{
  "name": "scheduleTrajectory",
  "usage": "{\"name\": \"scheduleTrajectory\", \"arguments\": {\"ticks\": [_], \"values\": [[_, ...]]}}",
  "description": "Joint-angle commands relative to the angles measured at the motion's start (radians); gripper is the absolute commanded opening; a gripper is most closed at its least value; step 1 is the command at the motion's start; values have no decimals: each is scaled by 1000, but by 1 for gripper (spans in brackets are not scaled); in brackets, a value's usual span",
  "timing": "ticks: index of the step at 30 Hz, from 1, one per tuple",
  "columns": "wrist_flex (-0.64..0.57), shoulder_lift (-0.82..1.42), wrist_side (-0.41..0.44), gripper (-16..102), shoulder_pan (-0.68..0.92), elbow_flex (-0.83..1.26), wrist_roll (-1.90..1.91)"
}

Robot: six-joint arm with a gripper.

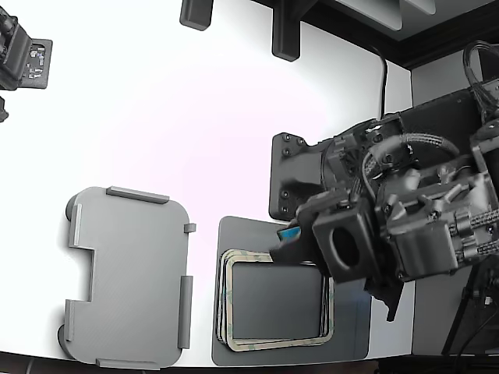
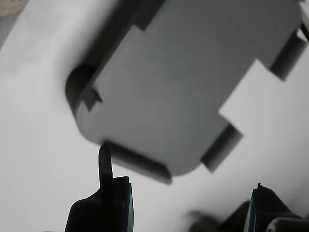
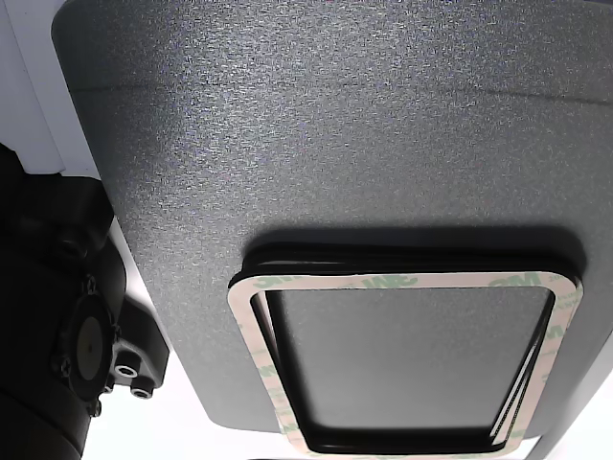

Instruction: Grab top frame and put it into gray box.

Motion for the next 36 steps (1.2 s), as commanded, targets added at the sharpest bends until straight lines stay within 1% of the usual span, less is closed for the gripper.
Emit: {"name": "scheduleTrajectory", "arguments": {"ticks": [1, 4, 8, 9, 11, 13, 14, 17, 18, 19, 21, 25, 30, 33, 36], "values": [[-3, 6, -8, 99, 52, -9, -147], [-3, -15, -6, 97, 132, -2, -175], [11, -91, -17, 98, 221, -17, -215], [12, -104, -17, 96, 245, -12, -206], [12, -127, -3, 98, 302, 2, -193], [12, -152, 12, 96, 353, 12, -186], [17, -170, 18, 99, 377, 9, -173], [28, -213, 23, 95, 440, -3, -184], [28, -221, 20, 97, 460, -3, -195], [28, -227, 14, 96, 479, -2, -210], [28, -249, -2, 94, 511, -8, -218], [29, -298, -5, 94, 569, -29, -183], [29, -377, 3, 99, 626, -54, -140], [29, -403, 3, 96, 653, -67, -114], [29, -423, -17, 92, 672, -80, -120]]}}
